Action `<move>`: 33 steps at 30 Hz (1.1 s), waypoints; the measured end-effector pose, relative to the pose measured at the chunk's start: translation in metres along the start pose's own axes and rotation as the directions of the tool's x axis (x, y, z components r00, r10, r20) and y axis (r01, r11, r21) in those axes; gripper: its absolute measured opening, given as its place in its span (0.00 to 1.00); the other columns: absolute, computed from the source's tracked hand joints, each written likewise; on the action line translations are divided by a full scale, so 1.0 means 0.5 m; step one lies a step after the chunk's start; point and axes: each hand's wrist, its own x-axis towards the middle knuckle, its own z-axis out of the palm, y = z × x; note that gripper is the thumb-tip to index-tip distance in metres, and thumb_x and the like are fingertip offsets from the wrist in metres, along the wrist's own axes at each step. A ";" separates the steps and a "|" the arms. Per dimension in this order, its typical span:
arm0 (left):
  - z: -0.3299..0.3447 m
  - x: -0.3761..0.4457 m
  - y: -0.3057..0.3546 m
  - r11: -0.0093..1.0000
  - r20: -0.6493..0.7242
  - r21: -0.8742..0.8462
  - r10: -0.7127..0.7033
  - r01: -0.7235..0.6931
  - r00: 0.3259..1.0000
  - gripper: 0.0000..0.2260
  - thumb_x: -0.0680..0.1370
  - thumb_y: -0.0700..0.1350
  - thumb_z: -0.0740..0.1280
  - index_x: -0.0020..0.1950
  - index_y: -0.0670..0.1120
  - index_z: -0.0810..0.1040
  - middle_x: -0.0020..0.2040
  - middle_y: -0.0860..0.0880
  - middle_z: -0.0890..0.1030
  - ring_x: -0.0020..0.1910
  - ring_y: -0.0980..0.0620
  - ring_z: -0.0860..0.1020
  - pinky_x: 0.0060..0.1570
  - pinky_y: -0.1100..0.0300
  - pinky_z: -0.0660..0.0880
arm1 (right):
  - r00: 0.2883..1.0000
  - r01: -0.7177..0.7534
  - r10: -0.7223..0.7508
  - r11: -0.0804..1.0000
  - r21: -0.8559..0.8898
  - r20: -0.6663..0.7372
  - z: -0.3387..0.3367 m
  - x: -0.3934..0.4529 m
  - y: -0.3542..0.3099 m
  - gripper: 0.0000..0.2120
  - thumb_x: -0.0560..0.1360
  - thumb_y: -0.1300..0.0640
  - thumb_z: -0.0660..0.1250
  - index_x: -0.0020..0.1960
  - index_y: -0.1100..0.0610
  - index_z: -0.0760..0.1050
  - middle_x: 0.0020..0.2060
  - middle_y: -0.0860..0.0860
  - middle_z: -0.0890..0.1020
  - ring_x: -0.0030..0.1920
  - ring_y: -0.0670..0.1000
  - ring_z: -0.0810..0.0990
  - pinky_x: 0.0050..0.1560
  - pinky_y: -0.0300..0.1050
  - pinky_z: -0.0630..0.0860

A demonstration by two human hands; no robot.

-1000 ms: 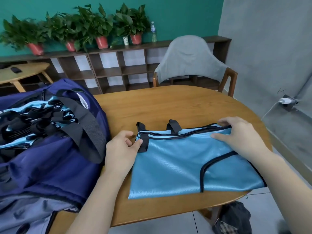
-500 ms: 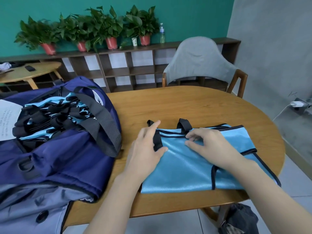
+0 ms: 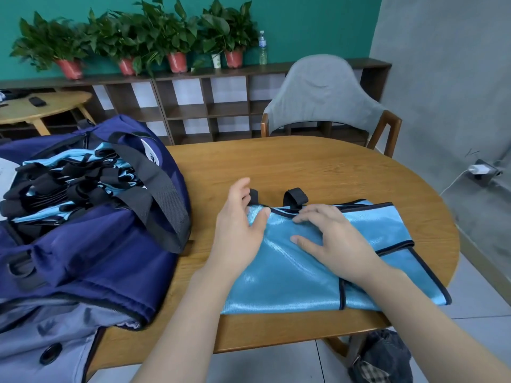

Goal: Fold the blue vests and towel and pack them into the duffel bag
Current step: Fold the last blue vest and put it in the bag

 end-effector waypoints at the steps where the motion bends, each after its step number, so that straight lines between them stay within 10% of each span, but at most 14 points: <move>1: 0.006 -0.001 -0.007 0.993 0.039 0.114 0.009 -0.014 0.999 0.25 0.80 0.46 0.69 0.76 0.51 0.66 0.71 0.52 0.73 0.70 0.57 0.71 0.69 0.64 0.66 | 1.000 0.019 -0.020 1.000 -0.021 -0.010 0.000 0.000 0.001 0.20 0.76 0.40 0.68 0.64 0.48 0.78 0.63 0.40 0.73 0.68 0.42 0.66 0.71 0.35 0.60; 7: 0.013 -0.008 -0.022 0.936 0.201 0.332 0.048 -0.115 0.978 0.21 0.81 0.48 0.68 0.73 0.46 0.72 0.74 0.49 0.70 0.78 0.53 0.61 0.71 0.68 0.55 | 0.988 0.034 -0.011 0.988 -0.150 0.155 -0.008 0.021 -0.002 0.35 0.74 0.27 0.55 0.76 0.41 0.63 0.77 0.38 0.60 0.79 0.45 0.51 0.79 0.52 0.45; 17: 0.018 -0.016 -0.029 0.882 0.345 0.436 0.017 -0.176 0.939 0.28 0.83 0.58 0.61 0.80 0.51 0.62 0.82 0.51 0.54 0.81 0.57 0.43 0.77 0.60 0.46 | 0.914 -0.052 0.148 0.966 -0.252 0.377 -0.004 0.117 -0.006 0.28 0.81 0.40 0.54 0.80 0.42 0.56 0.80 0.38 0.55 0.80 0.48 0.51 0.78 0.54 0.45; 25: 0.026 -0.031 0.006 0.807 0.342 0.539 0.051 -0.240 0.938 0.25 0.82 0.57 0.64 0.77 0.53 0.67 0.82 0.46 0.57 0.82 0.48 0.48 0.79 0.50 0.49 | 0.911 -0.187 0.307 0.902 -0.389 0.275 0.024 0.110 -0.008 0.30 0.82 0.36 0.46 0.81 0.44 0.52 0.81 0.41 0.52 0.80 0.54 0.48 0.77 0.60 0.46; 30: 0.022 -0.055 0.032 0.803 0.306 0.545 0.078 -0.242 0.949 0.20 0.83 0.56 0.62 0.73 0.52 0.73 0.79 0.49 0.63 0.81 0.49 0.51 0.80 0.50 0.46 | 0.638 -0.712 0.763 0.634 -0.302 0.097 0.008 0.145 -0.040 0.33 0.84 0.43 0.48 0.82 0.57 0.45 0.82 0.51 0.45 0.80 0.65 0.40 0.76 0.68 0.41; 33: 0.021 -0.063 0.036 0.801 0.293 0.552 0.077 -0.234 0.953 0.19 0.84 0.57 0.59 0.73 0.52 0.73 0.78 0.50 0.65 0.81 0.51 0.52 0.79 0.50 0.44 | 0.568 -0.783 0.816 0.576 -0.233 0.109 -0.022 0.143 -0.046 0.34 0.84 0.44 0.52 0.82 0.58 0.42 0.82 0.54 0.42 0.79 0.67 0.38 0.77 0.67 0.41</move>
